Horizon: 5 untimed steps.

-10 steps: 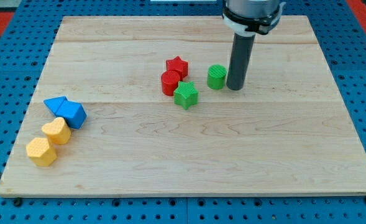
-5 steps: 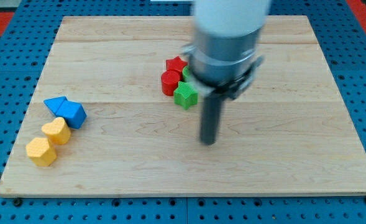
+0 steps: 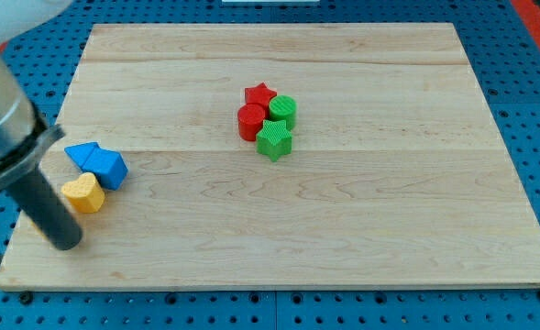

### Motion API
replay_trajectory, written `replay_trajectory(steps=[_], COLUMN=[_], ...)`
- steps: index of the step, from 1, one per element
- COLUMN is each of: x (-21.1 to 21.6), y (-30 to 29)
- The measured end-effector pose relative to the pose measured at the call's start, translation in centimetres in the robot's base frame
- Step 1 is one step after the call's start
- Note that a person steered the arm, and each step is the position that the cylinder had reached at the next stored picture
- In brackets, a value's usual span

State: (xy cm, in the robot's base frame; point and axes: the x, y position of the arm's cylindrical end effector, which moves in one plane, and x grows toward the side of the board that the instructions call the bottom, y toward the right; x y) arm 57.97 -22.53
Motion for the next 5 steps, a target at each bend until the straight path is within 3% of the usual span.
replay_trajectory(steps=[1,2,5], x=[3.9,0.2,-7.2], y=[-0.4,-6.6,1.1])
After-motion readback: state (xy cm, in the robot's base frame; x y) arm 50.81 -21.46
